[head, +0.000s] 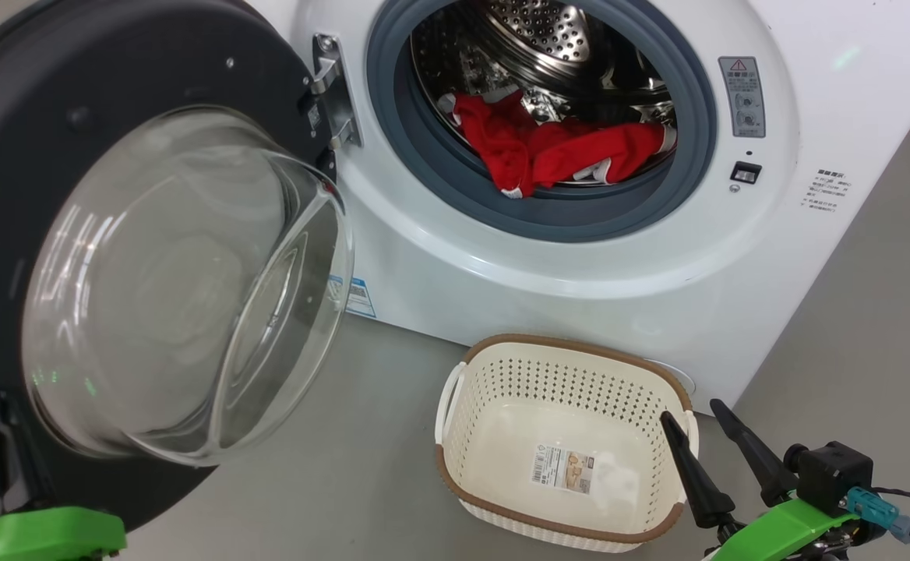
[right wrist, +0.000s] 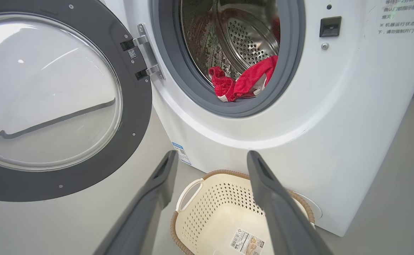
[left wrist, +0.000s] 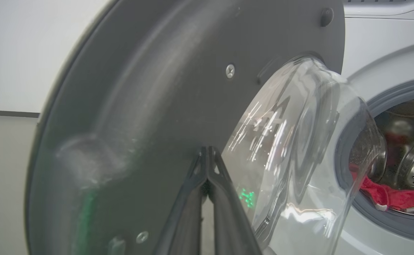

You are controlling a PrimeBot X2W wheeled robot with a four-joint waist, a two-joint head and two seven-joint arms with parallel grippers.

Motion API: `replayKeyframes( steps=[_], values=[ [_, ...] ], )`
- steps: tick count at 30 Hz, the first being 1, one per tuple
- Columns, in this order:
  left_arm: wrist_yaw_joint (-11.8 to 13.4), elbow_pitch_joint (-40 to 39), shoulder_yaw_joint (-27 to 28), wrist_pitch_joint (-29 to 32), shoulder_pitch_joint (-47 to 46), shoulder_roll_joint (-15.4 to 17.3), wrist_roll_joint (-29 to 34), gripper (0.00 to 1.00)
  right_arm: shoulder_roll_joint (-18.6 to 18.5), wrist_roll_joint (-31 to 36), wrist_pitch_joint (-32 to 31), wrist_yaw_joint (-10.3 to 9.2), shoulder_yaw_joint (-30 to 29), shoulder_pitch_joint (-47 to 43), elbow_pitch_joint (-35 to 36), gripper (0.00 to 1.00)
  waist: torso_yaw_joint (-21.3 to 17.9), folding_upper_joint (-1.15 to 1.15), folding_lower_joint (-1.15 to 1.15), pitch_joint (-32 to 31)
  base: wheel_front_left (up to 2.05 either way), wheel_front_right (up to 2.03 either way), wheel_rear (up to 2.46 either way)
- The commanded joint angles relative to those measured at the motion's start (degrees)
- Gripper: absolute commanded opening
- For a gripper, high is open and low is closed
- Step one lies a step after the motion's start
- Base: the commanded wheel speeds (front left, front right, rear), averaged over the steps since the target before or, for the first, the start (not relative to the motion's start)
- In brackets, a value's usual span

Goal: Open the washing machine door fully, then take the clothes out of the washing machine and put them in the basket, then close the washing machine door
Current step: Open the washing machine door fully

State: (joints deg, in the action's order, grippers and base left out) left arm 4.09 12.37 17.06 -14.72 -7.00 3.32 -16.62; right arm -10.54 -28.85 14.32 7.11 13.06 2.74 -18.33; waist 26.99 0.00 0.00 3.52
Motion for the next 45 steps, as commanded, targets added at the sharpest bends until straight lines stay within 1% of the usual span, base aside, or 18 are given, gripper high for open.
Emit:
replayKeyframes(
  steps=[1, 6, 12, 18, 27, 33, 37, 40, 45],
  values=[
    [-0.1, -0.2, 3.1, -0.3, -3.0, 2.9, 0.8, 0.0, -0.8, -0.5, 0.7, 0.37, 1.0, 2.0, 1.3, 1.0, -0.1, 0.0, 0.0, 0.0, 0.0, 0.0, 0.0],
    [-0.9, 2.8, 5.3, -0.3, -5.6, 4.0, 1.2, 0.0, -1.0, -0.7, 0.7, 0.37, 1.1, 2.1, 1.3, 1.0, -0.6, 0.0, 0.0, 0.0, 0.0, 0.0, 0.0],
    [-2.5, 8.1, 8.3, -0.3, -9.2, 6.6, 0.9, 0.0, -1.3, -0.8, 0.7, 0.37, 1.5, 2.0, 1.3, 1.0, -1.3, 0.0, 0.0, 0.1, 0.0, 0.0, 0.0],
    [-3.6, 13.0, 10.5, -0.3, -12.7, 9.0, 1.9, 0.0, -1.7, -0.7, 0.7, 0.37, 1.7, 2.3, 1.5, 1.0, -2.1, 0.0, 0.0, 0.8, 0.0, 0.0, 0.0],
    [-4.6, 17.5, 13.2, -0.3, -16.2, 10.7, 3.6, 0.0, -2.2, -0.7, 0.7, 0.37, 1.8, 2.6, 1.6, 1.0, -3.0, 0.0, 0.0, 1.7, 0.0, 0.0, 0.0],
    [-5.5, 19.0, 14.8, -0.3, -17.3, 10.7, 4.8, 0.0, -2.1, -0.7, 0.7, 0.37, 1.8, 2.7, 1.6, 1.0, -3.5, 0.0, 0.0, 1.6, 0.0, 0.0, 0.0],
    [-6.6, 19.3, 15.8, -0.3, -16.8, 10.2, 5.3, 0.0, -1.7, -0.7, 0.7, 0.37, 1.7, 2.6, 1.4, 1.0, -3.6, 0.0, 0.0, 1.1, 0.0, 0.0, 0.0],
    [-7.5, 18.6, 16.1, -0.3, -15.6, 9.2, 6.0, 0.0, -1.3, -0.6, 0.7, 0.37, 1.5, 2.4, 1.4, 1.0, -3.7, 0.0, 0.0, 0.6, 0.0, 0.0, 0.0],
    [-8.9, 15.6, 16.3, -0.3, -12.4, 6.4, 7.0, 0.0, -0.6, -0.4, 0.7, 0.37, 1.2, 1.9, 1.4, 1.0, -3.8, 0.0, 0.0, -0.8, 0.0, 0.0, 0.0]
  ],
)
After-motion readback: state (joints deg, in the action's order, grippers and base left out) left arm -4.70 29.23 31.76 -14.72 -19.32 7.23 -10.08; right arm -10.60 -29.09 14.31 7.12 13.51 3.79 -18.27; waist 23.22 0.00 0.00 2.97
